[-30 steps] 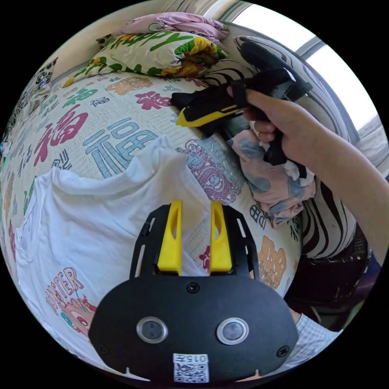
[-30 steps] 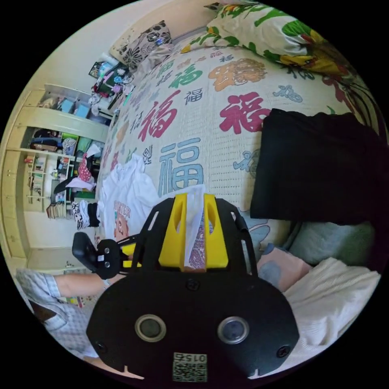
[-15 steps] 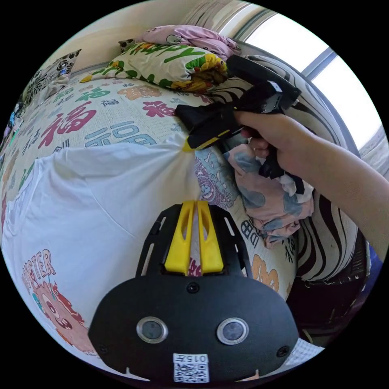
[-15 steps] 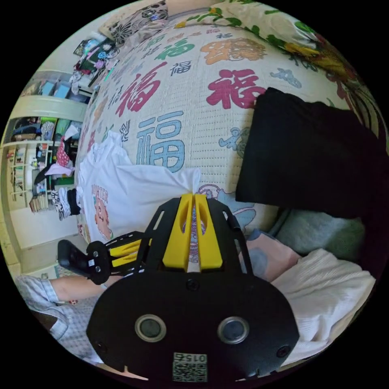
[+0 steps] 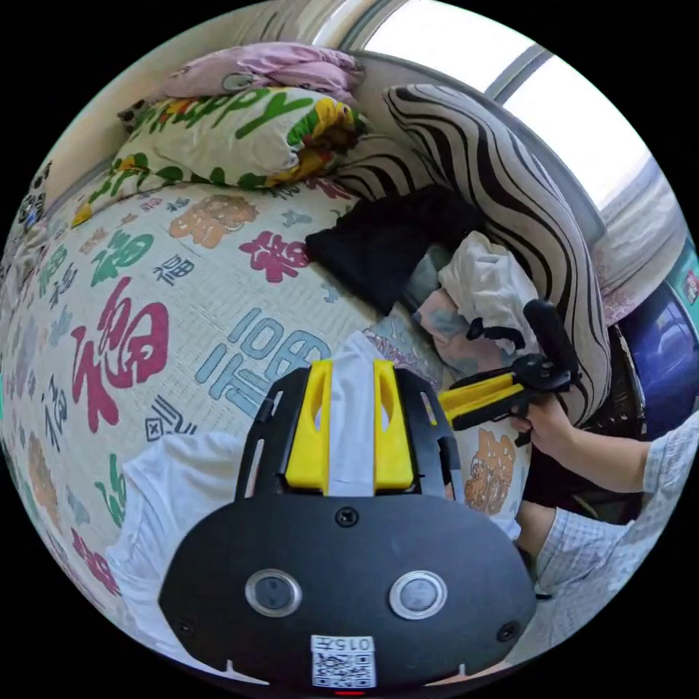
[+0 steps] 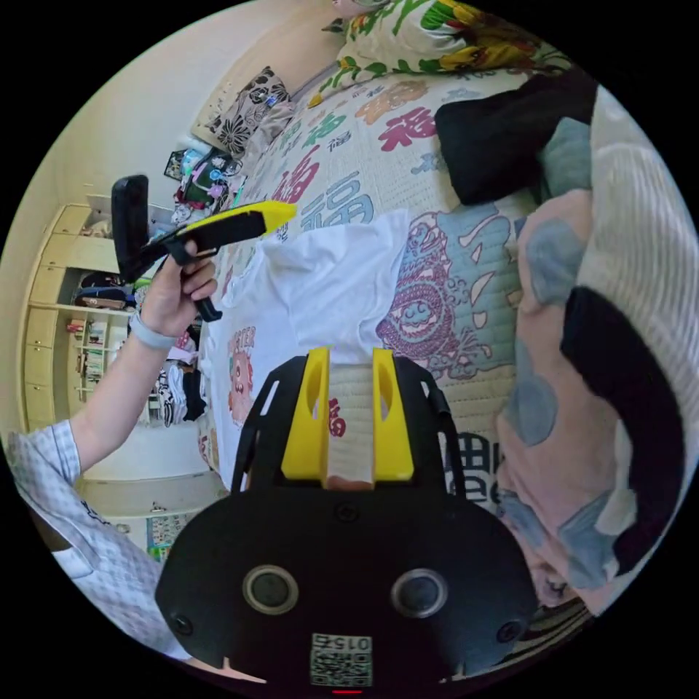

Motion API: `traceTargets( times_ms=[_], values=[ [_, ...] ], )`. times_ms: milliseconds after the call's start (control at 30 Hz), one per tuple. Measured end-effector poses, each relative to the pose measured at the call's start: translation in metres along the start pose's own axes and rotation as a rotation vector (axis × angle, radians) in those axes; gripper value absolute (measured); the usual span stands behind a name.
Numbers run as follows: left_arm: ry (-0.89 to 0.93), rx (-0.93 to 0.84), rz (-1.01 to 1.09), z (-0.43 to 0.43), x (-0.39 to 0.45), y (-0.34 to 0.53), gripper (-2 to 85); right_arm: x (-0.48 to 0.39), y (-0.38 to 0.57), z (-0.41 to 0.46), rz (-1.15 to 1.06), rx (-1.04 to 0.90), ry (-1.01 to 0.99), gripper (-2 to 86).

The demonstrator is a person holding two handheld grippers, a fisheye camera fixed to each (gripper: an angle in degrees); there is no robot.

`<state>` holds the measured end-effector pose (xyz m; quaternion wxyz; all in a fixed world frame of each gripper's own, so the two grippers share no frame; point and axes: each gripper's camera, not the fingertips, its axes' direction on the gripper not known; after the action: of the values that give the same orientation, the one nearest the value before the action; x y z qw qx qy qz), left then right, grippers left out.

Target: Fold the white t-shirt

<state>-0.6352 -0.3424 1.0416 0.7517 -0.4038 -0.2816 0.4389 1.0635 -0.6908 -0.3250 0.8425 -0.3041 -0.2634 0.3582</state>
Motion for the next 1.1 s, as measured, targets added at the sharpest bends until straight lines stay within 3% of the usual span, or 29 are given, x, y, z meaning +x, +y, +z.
traceTargets(
  times_ms=[100,200,333,600,767,933,1100],
  values=[
    [0.036,-0.151,0.086,0.039,0.004,-0.040,8.8,0.011,0.011,0.017,0.058,0.020,-0.082,9.8],
    [-0.015,-0.288,0.134,0.080,0.015,-0.065,8.7,0.021,0.013,0.027,0.104,0.048,-0.081,4.8],
    [-0.103,-0.414,0.150,0.113,0.022,-0.073,2.9,0.041,0.010,0.037,0.122,0.019,-0.141,0.7],
    [0.053,-0.110,0.070,0.008,-0.015,-0.058,-0.4,0.051,0.025,0.024,0.040,0.086,-0.077,-0.1],
    [0.071,0.150,0.034,-0.115,-0.043,0.025,-0.5,0.006,0.029,0.031,-0.151,0.112,0.004,0.0],
    [-0.016,0.185,-0.137,-0.175,-0.066,0.134,-0.2,-0.051,0.041,0.096,-0.364,-0.036,0.009,0.2],
    [-0.047,0.102,-0.377,-0.194,-0.087,0.212,0.8,-0.054,0.051,0.191,-0.382,-0.277,-0.009,0.7]
  ],
)
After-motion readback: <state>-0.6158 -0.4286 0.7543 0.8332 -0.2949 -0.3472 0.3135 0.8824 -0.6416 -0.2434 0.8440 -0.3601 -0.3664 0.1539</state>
